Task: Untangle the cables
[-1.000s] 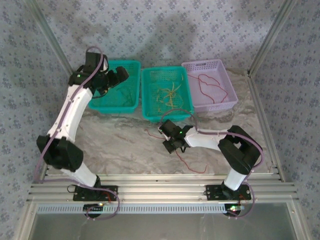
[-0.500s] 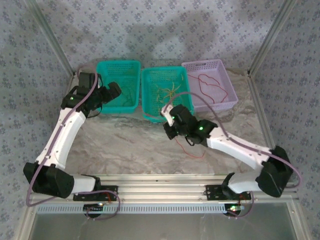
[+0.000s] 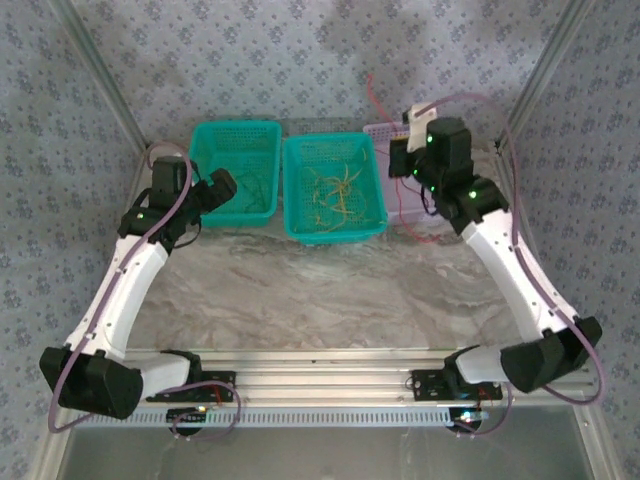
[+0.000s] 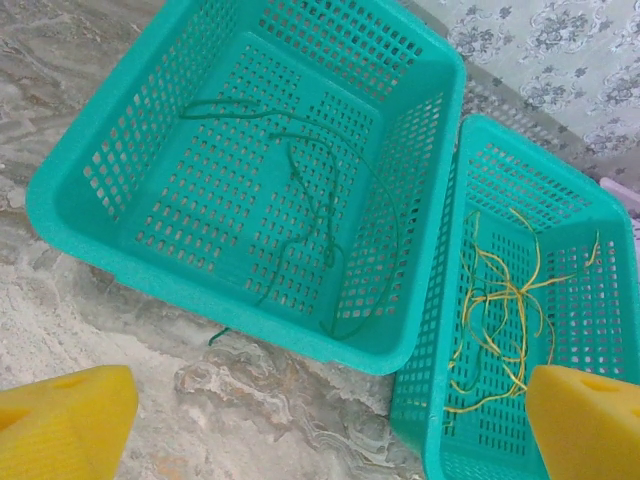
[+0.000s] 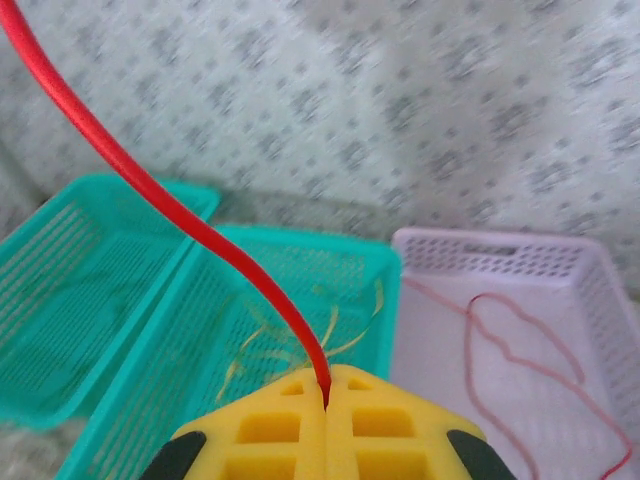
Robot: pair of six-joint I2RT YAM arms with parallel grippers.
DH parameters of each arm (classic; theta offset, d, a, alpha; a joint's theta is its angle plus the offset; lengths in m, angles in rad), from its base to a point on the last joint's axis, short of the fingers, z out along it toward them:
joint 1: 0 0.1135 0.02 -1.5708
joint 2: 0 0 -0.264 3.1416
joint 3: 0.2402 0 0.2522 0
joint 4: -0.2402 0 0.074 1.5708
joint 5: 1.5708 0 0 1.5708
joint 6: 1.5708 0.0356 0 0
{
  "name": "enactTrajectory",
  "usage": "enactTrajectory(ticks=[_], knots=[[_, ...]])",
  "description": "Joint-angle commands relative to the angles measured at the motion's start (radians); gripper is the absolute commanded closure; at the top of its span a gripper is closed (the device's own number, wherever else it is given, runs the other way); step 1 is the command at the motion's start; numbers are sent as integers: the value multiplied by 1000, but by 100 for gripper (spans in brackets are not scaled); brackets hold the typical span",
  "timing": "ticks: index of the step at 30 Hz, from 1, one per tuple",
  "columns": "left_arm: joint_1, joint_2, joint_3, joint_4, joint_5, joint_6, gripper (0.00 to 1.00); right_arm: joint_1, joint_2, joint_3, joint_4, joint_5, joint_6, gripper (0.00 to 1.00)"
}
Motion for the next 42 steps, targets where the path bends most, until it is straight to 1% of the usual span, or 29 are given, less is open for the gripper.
enactTrajectory(ticks=[1, 3, 6, 8, 13, 17, 19, 22, 27, 30, 33, 36, 38, 40, 42], knots=[[-12, -25, -11, 42, -8, -6, 0, -69, 95, 84, 47, -50, 34, 100], [-16, -27, -18, 46, -9, -14, 0, -121, 161, 124, 67, -49, 42, 100], [-25, -38, -41, 66, -23, -18, 0, -191, 257, 161, 99, -82, 56, 100], [-30, -48, -54, 78, -39, -18, 0, -216, 308, 166, 147, -96, 47, 100], [-42, -70, -75, 103, -74, -13, 0, -260, 436, 205, 232, -114, 14, 100], [-64, -74, -88, 115, -100, 6, 0, -298, 483, 155, 413, -153, 13, 100], [-74, -74, -96, 124, -110, 10, 0, -313, 516, 164, 457, -174, 23, 100], [-76, -74, -103, 139, -111, 8, 0, -321, 594, 206, 471, -205, 14, 100], [-82, -78, -116, 160, -118, 17, 0, -321, 708, 200, 593, -214, 33, 100], [-88, -83, -127, 173, -124, 21, 0, -312, 783, 198, 674, -186, 20, 100], [-93, -84, -131, 183, -125, 27, 0, -308, 848, 206, 655, -143, 27, 100], [-99, -86, -130, 182, -131, 36, 0, -289, 859, 147, 654, -69, 32, 100], [-101, -86, -129, 182, -131, 39, 0, -275, 863, 130, 613, -4, 48, 100], [-102, -84, -128, 185, -129, 40, 0, -267, 864, 136, 541, 26, 89, 100], [-102, -80, -124, 184, -125, 41, 0, -248, 854, 118, 511, 76, 107, 100]])
